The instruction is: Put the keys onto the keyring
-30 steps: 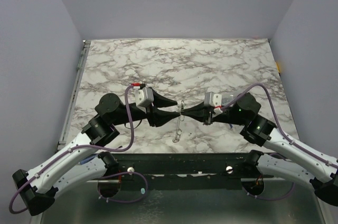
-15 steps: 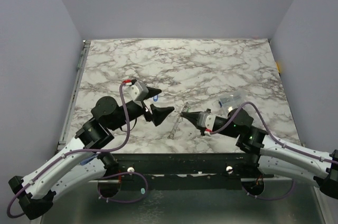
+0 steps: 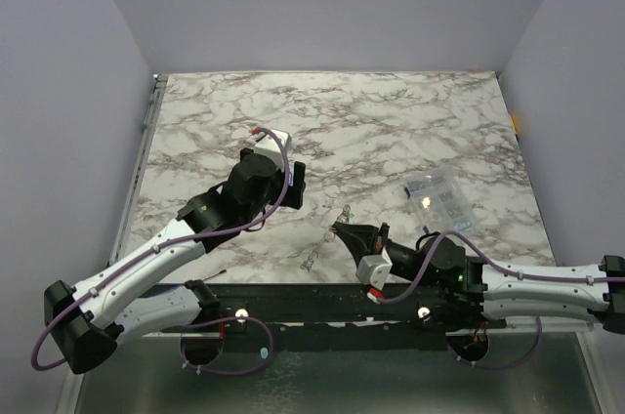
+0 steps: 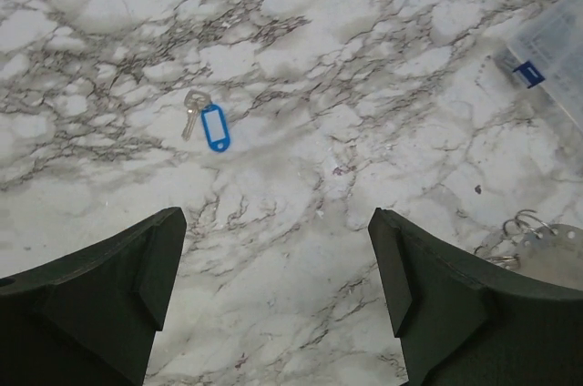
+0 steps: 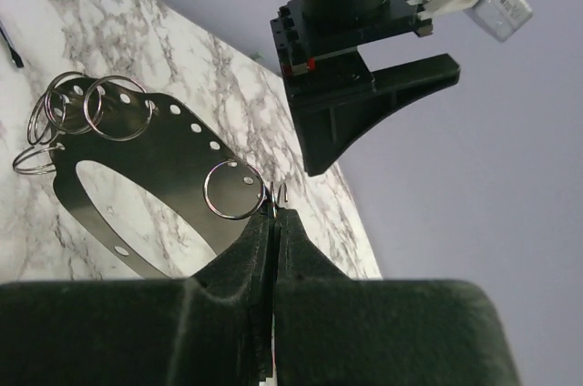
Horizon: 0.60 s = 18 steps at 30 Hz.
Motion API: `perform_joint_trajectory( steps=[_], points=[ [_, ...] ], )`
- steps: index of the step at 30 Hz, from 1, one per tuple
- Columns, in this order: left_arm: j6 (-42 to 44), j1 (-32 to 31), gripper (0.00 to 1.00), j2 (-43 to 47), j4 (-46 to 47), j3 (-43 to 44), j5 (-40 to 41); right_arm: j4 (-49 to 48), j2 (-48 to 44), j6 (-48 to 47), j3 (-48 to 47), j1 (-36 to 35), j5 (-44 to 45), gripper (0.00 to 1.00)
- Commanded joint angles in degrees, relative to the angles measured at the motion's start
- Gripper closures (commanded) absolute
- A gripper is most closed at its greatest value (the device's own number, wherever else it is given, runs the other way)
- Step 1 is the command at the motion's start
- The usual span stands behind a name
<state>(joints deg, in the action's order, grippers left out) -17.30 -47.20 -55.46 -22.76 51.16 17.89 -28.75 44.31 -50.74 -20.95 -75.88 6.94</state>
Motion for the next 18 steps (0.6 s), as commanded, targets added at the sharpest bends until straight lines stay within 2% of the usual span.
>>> perform_joint_trajectory(
  steps=[1,12,18],
  points=[
    [-4.59,1.5,0.1,-2.27,-6.44,2.33,6.74,-5.39,-1.0,-5.5,0.8,-2.83,8.52,0.99],
    [-4.41,10.57,0.15,-10.39,-4.98,3.66,-4.05,-0.91,2.04,-4.63,-0.16,-3.93,12.42,0.99],
    [-3.12,11.95,0.21,-15.41,-0.94,3.44,-7.23,5.14,1.58,0.61,-2.82,-3.95,11.88,0.99]
  ],
)
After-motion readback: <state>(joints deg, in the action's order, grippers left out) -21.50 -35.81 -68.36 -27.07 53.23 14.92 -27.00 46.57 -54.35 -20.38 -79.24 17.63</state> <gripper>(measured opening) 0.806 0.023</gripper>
